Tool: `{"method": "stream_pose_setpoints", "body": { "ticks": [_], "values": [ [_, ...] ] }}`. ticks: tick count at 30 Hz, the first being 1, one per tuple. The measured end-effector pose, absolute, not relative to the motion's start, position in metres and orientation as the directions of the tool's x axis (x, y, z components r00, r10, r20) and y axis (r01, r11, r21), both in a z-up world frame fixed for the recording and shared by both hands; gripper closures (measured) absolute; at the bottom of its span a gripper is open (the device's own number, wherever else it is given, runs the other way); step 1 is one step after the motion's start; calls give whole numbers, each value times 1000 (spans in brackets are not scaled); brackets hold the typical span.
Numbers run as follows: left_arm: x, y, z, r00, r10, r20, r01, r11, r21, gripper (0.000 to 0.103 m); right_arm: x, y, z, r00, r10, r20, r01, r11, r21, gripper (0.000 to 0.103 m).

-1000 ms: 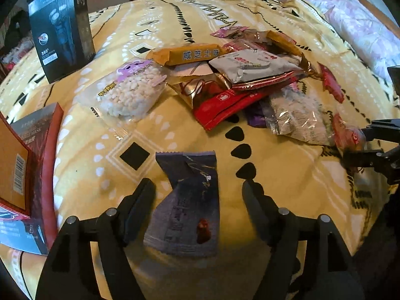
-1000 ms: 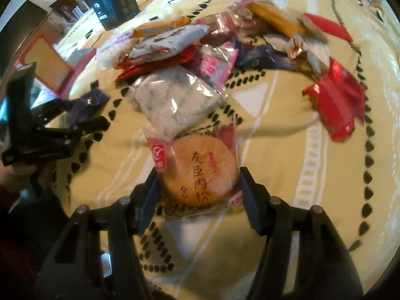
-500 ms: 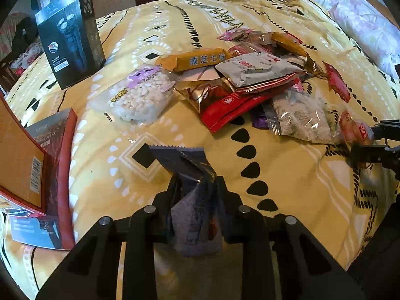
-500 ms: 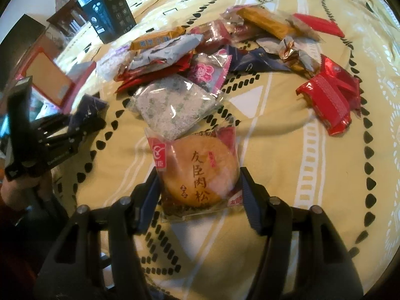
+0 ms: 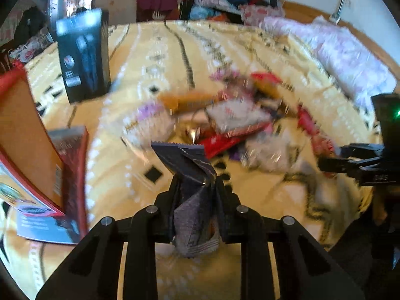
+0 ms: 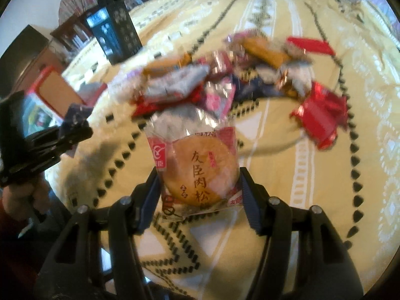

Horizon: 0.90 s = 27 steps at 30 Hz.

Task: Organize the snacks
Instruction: 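Lift the grey sachet with the left tool while the right tool lifts the pastry packet, then carry both snacks to the glass bowl and open both tools to drop them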

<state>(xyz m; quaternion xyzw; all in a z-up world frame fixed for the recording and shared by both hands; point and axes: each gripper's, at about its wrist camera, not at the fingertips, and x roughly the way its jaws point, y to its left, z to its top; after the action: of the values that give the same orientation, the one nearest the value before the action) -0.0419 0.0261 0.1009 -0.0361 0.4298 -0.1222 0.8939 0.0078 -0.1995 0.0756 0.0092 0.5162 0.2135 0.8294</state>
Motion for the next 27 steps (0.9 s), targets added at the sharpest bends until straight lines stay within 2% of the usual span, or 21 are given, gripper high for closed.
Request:
{"method": "stream_pose_setpoints", "body": {
  "ticks": [7,13,20,27],
  "values": [
    [-54,67,174,688,-196,-698,135,981,-141,78,25,-152,144,440,421,-793,-445,869,215,42],
    [-72,157,232,761,-71,-645,-12,992,-124,78,45,-67,212,465,525,-713,-584,787,198,42],
    [-104,297,268,778,127,-615,-260,957,-132,78,50,69,264,377,650,-660,-755,628,187,42],
    [-132,405,281,751,221,-622,-397,904,-158,78,42,198,281,231,713,-662,-855,473,212,42]
  ]
}}
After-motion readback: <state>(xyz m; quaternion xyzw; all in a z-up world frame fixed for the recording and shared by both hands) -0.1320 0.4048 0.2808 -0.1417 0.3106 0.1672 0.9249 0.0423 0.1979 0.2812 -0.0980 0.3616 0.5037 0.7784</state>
